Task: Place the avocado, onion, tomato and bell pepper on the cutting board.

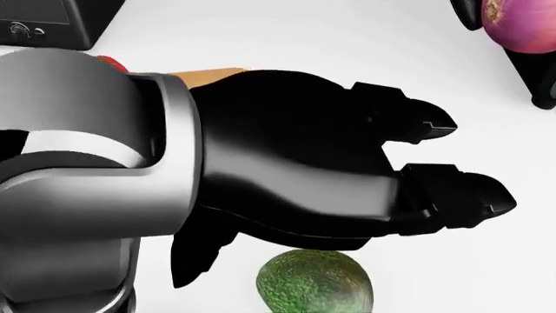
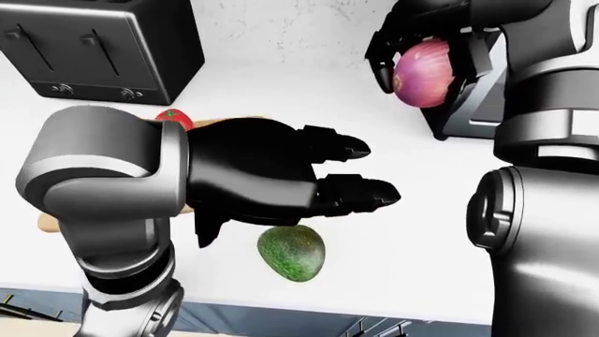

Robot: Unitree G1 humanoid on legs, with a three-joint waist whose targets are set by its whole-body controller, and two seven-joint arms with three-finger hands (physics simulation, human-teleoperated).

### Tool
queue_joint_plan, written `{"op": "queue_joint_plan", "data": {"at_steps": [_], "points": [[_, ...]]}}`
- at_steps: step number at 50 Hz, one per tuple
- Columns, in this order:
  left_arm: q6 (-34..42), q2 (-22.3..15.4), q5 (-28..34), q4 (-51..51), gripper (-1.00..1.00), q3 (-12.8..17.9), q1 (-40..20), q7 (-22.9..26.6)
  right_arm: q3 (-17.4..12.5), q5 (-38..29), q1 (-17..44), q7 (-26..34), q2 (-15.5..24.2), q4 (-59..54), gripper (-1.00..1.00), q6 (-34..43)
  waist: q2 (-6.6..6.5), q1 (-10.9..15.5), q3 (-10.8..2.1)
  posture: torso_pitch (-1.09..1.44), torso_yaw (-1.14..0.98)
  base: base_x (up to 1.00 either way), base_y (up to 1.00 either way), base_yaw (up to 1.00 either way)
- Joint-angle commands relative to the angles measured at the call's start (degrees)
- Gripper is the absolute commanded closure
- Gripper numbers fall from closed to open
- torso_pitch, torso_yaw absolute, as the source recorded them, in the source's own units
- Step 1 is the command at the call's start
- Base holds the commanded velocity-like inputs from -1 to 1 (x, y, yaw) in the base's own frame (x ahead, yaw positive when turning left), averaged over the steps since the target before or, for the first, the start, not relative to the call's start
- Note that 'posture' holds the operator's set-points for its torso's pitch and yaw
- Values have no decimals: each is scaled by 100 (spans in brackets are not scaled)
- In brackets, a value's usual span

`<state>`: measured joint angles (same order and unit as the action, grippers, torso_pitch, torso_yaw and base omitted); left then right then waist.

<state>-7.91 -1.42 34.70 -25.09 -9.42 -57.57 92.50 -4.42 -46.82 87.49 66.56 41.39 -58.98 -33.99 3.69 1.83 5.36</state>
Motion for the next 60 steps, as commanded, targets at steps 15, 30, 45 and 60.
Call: {"op": "queue_joint_plan", "data": {"at_steps": [15, 30, 45, 60], "points": [[-407, 249, 138, 137, -100, 147, 127, -5, -69, 61, 288, -99, 78, 133, 100, -7, 32, 6, -196, 0, 0, 0, 0, 0], [-628, 218, 22, 514, -100, 224, 205, -218, -89, 83, 218, -80, 94, 192, 100, -4, 37, 2, -210, 0, 0, 0, 0, 0], [-806, 139, 3, 770, -100, 260, 342, -460, -81, 80, 195, -81, 92, 202, 100, -8, 20, -6, -228, 0, 0, 0, 0, 0], [-792, 331, 97, 755, -100, 124, 486, -527, -79, 58, 231, -70, 104, 168, 100, -31, 25, -5, -233, 0, 0, 0, 0, 0]]}}
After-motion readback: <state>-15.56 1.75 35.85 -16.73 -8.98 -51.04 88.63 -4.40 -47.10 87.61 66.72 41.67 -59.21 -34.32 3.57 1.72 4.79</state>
